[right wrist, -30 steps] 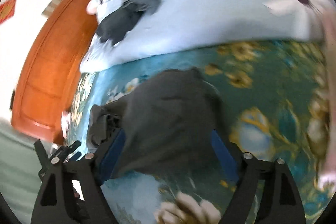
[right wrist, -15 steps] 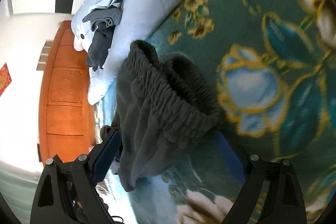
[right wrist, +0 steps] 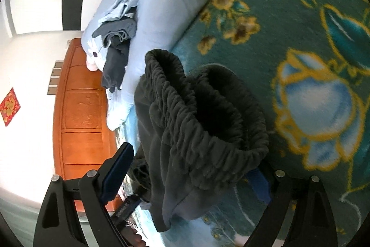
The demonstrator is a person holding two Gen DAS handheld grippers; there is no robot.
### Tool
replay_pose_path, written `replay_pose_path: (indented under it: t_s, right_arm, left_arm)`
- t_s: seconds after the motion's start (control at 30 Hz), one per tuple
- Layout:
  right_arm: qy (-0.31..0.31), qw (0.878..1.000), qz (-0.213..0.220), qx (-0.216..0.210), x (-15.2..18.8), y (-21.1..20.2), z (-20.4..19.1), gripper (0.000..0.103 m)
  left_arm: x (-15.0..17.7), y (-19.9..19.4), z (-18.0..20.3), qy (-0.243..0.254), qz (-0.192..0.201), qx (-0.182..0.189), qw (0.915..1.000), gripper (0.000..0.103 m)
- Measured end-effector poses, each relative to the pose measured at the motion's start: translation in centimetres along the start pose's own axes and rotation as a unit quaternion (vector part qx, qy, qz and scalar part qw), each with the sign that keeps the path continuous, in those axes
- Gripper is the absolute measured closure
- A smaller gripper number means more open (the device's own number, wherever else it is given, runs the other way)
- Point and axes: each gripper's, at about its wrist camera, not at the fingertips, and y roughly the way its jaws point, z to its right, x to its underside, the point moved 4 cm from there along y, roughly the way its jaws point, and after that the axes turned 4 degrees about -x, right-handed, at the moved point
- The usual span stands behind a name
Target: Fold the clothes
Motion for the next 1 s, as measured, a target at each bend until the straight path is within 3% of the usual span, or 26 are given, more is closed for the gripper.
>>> replay_pose_path:
  t_s: [0.13,0.3,0.37,0.4,0.5,0.63,0.8,1.0]
  right_arm:
    - [0.004,1.000,0.006,0.020,-0.5,0.9,0.3,0.013]
    - [0.002,0.999,0.012,0.050,-0.1,1.0,0.1,0.014]
    - [0.017,0.999,0.024,0.046,-0.3,0.6,0.3,0.027]
    - [0.024,0.998,0.029,0.042,-0.3,0.4,0.5,0.044]
    - [0.037,0.998,0.024,0.038,-0.5,0.1,1.1,0.054]
    - [0.005,0.999,0.009,0.043,-1.0,-0.1,-0.4,0.063]
    - [-0.011,1.000,-0.003,0.025,-2.4,-0.9,-1.5,0.066]
    - [-0.060,0.998,-0.005,0.037,-4.2,-1.9,-4.0,0.067]
  left_arm:
    - [0.2,0.5,-0.8,-0.031,-0.020,0.022,0.9991,0.024]
    - [0.6,0.3,-1.1,-0.027,-0.036,0.038,0.9983,0.024]
    - [0.7,0.1,-1.3,-0.029,-0.039,0.045,0.9978,0.023]
    - [0.8,0.2,-1.3,-0.025,-0.038,0.046,0.9979,0.023]
    - [0.9,0.2,-1.2,-0.020,-0.038,0.042,0.9982,0.023]
    - [1.0,0.1,-1.4,-0.026,-0.039,0.041,0.9981,0.023]
    - [1.6,-0.2,-0.6,-0.035,-0.044,0.042,0.9975,0.024]
    - [2.6,-0.7,3.6,0.022,-0.038,0.041,0.9982,0.024]
